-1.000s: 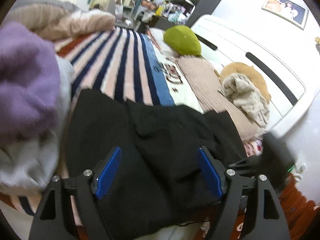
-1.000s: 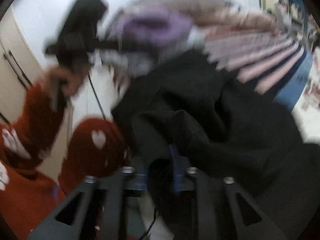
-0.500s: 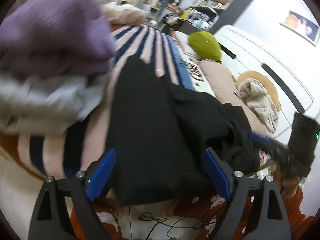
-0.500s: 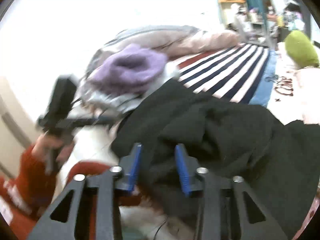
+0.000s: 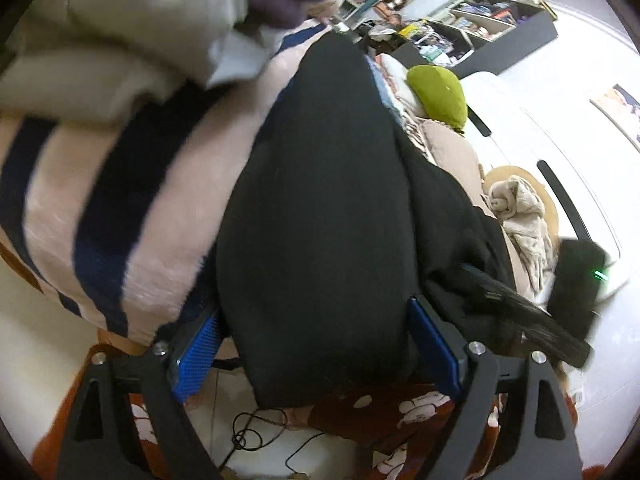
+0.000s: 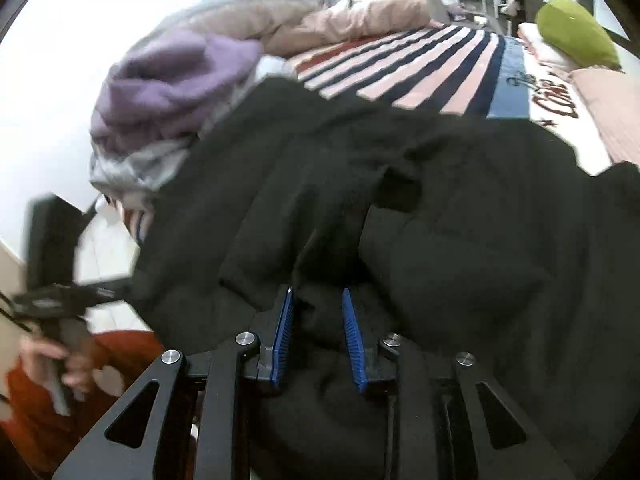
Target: Fold large clothes
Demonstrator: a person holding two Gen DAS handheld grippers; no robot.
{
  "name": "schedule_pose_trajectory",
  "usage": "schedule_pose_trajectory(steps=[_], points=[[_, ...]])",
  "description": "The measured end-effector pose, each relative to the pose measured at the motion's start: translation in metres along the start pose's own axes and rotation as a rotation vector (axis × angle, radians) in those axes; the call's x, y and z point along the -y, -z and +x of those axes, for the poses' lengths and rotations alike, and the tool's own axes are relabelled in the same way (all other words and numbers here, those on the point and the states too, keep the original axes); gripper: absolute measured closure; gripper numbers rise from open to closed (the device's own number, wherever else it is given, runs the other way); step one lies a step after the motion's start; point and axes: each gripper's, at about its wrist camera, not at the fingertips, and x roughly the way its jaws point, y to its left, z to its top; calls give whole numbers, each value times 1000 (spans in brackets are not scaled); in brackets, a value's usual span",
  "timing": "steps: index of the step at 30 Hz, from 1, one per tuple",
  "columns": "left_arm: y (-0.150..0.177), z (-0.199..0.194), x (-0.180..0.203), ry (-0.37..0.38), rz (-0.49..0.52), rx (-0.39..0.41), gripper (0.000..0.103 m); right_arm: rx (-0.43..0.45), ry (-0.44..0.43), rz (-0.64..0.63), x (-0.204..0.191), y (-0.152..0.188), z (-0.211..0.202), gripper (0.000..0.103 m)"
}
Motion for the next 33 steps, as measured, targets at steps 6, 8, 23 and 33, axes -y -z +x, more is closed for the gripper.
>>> schedule_pose_trajectory(steps=[6,8,23,33], points=[[4,3,-3,16,-69,57,15,92,-19,-9,-14,25,-40,84],[4,7,6,-17,-57,67,15,49,5,-22,-13,33,-29,86],[-32,36,187,346,337,29,81,157,-218,226,64,43,-65,76],[-5,131,222,410,372,-226,60,209,-155,251,132,8,-154,37]])
